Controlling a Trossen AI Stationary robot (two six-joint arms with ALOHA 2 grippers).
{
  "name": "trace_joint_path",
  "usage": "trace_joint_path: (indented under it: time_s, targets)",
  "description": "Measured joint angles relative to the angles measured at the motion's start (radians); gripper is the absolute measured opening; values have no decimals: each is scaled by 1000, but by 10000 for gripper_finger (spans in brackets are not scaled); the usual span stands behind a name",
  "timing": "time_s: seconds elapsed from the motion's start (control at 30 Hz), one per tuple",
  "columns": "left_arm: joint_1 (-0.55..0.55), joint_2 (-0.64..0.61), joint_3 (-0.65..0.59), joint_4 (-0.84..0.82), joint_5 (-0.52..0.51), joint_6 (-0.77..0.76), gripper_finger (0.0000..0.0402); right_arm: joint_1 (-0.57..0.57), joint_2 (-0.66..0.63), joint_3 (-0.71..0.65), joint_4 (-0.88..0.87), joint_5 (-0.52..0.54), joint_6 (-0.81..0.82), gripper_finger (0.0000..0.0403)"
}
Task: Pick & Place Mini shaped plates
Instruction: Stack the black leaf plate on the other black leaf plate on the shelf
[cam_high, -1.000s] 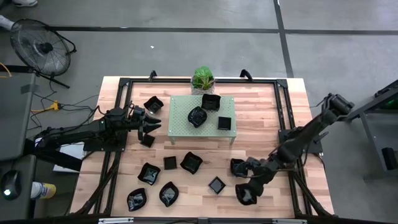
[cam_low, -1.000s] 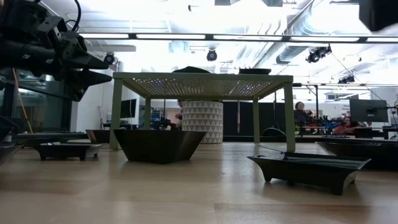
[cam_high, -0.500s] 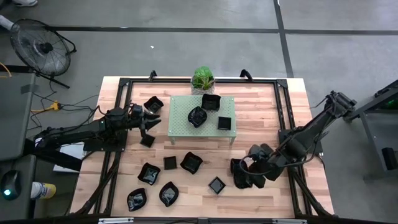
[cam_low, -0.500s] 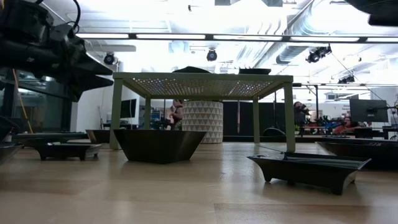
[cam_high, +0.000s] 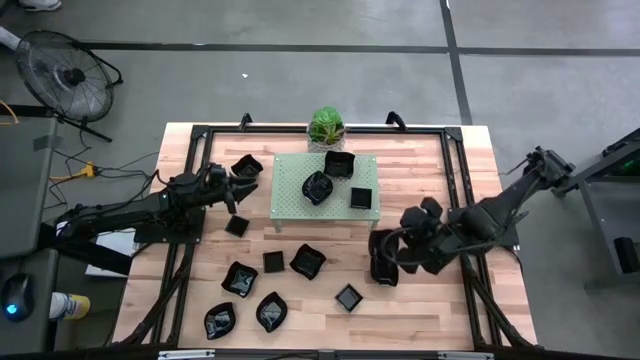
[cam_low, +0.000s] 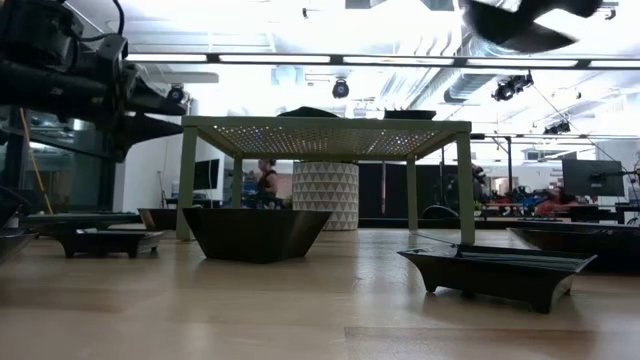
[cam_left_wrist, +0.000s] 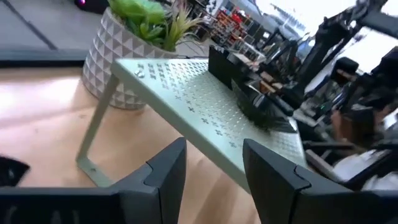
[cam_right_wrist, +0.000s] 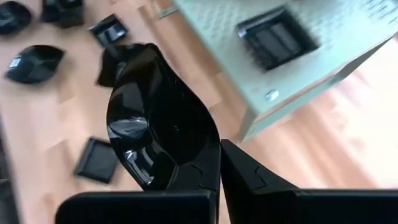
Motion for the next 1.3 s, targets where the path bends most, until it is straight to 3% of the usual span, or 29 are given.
trace_joint_path:
  time_s: [0.27, 0.43, 0.7, 0.93, 1.13, 1.3]
  targets:
    - [0, 0, 0, 26, 30, -234, 156, -170, -1, 84, 14, 84, -249, 0]
    - [0, 0, 2, 138, -40, -281, 156, -290, -1, 128, 136, 103, -448, 0]
    - [0, 55, 176, 166, -146, 18, 156, -464, 23, 129, 428, 60, -678, 0]
    - [0, 232, 361, 106, -130, 188, 160, -585, 124, 128, 681, -31, -815, 0]
    - [0, 440, 526, 24, -169, 344, 212, -631, 207, 127, 837, -29, -876, 0]
    - [0, 577, 642, 2, -198, 453, 252, -665, 242, 127, 920, 53, -956, 0]
